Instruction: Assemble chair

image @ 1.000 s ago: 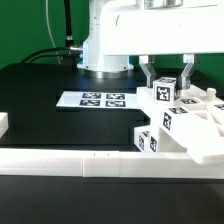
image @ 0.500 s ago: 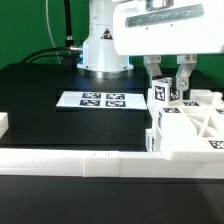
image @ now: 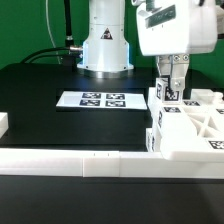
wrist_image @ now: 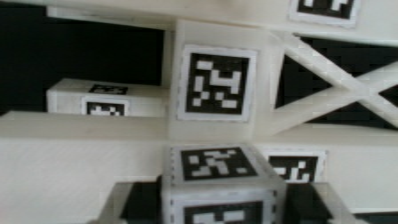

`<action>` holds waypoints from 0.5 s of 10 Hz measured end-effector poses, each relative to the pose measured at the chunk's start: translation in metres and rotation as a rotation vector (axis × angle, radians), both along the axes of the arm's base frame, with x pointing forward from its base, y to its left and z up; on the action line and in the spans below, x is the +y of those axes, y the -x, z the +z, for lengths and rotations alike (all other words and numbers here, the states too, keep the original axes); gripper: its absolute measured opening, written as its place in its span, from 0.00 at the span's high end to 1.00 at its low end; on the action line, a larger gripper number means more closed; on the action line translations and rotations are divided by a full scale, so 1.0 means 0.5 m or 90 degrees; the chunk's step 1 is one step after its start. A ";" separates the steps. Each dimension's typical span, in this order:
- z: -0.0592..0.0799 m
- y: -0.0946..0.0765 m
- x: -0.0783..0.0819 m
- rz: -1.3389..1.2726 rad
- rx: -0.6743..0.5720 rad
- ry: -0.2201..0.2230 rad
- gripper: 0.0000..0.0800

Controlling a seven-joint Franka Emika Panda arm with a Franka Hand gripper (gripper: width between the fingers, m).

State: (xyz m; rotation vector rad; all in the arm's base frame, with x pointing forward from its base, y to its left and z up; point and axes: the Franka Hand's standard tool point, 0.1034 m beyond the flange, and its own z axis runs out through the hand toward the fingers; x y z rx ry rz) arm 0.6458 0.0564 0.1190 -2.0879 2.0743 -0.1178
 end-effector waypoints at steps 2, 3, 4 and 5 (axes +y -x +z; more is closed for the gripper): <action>0.000 0.000 -0.001 -0.008 0.001 -0.001 0.53; 0.000 0.001 -0.001 0.020 0.001 0.004 0.53; 0.000 0.002 -0.002 0.041 0.006 0.006 0.31; 0.001 0.003 -0.002 0.064 0.010 0.009 0.31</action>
Offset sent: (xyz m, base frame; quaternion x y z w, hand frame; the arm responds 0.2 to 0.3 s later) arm 0.0028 -0.0038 0.0027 -0.0320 -0.0061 -0.0754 0.9966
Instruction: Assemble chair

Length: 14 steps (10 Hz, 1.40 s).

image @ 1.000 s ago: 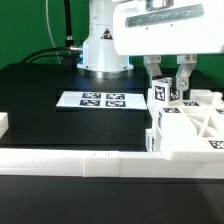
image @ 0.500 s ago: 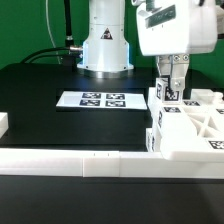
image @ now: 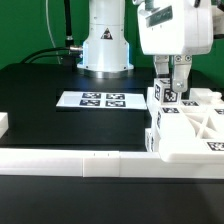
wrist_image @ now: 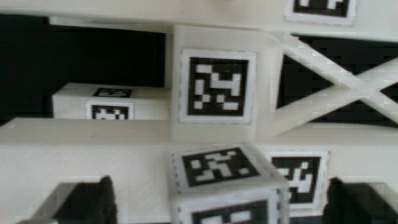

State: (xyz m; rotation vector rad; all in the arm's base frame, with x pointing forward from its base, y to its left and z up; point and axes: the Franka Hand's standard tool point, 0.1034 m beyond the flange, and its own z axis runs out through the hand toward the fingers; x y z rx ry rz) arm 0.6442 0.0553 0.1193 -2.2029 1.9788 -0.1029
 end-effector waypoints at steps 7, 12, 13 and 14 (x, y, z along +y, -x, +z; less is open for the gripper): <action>-0.003 0.003 -0.005 0.446 -0.031 0.081 0.19; -0.004 0.000 -0.001 0.763 -0.056 0.148 0.19; -0.005 0.000 -0.004 0.811 -0.059 0.156 0.19; -0.005 0.000 -0.004 0.838 -0.060 0.161 0.19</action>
Offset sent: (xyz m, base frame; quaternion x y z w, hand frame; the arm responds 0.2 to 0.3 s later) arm 0.0000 0.0000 0.0000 0.0000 0.0000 -0.1296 0.9916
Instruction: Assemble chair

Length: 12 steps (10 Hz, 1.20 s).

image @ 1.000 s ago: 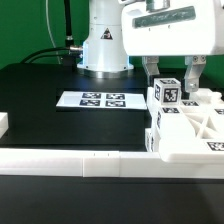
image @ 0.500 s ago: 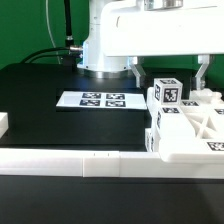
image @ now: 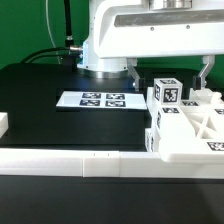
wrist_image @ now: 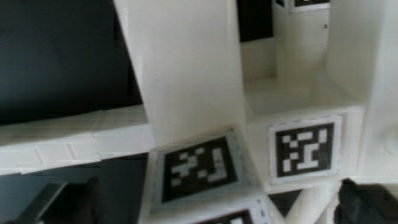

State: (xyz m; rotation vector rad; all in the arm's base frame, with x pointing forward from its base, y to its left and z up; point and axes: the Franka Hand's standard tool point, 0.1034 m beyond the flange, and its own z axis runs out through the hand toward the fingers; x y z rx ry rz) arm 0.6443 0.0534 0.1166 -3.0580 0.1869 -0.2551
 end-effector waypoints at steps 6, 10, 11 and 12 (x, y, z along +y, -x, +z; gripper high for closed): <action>-0.001 0.001 -0.003 0.092 -0.004 0.018 0.50; -0.002 0.001 -0.002 0.014 -0.001 0.000 0.64; 0.000 -0.003 0.001 -0.083 -0.002 -0.015 0.64; 0.002 -0.005 0.002 -0.149 -0.002 -0.026 0.64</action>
Offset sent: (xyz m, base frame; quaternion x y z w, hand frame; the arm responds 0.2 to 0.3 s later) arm 0.0000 0.0000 0.0000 0.0000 0.0000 0.0000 1.0000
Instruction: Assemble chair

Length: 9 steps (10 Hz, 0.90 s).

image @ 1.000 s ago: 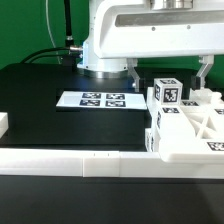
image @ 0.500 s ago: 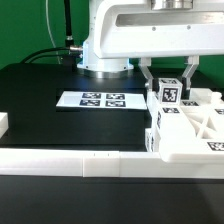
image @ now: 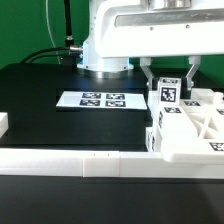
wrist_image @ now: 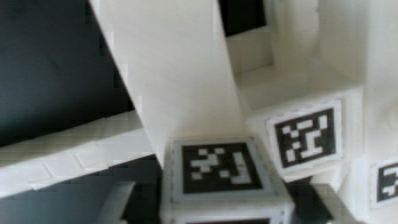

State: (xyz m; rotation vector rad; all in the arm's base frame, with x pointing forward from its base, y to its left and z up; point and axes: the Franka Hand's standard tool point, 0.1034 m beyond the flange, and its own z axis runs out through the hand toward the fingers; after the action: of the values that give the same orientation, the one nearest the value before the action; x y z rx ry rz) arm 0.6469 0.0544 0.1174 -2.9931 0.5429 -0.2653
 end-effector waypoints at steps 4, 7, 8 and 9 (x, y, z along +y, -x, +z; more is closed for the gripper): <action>-0.002 0.001 -0.002 -0.220 0.011 -0.039 0.64; -0.003 0.002 -0.002 -0.332 0.019 -0.061 0.64; -0.003 0.002 -0.002 -0.366 0.021 -0.067 0.64; -0.003 0.002 -0.001 -0.397 0.023 -0.074 0.64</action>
Offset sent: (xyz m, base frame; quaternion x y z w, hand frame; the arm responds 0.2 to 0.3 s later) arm 0.0000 0.0000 0.0000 0.0000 0.0000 0.1938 0.9810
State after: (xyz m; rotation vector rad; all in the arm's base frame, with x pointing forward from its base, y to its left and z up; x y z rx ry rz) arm 0.6457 0.0537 0.1158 -2.6350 1.4303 -0.2053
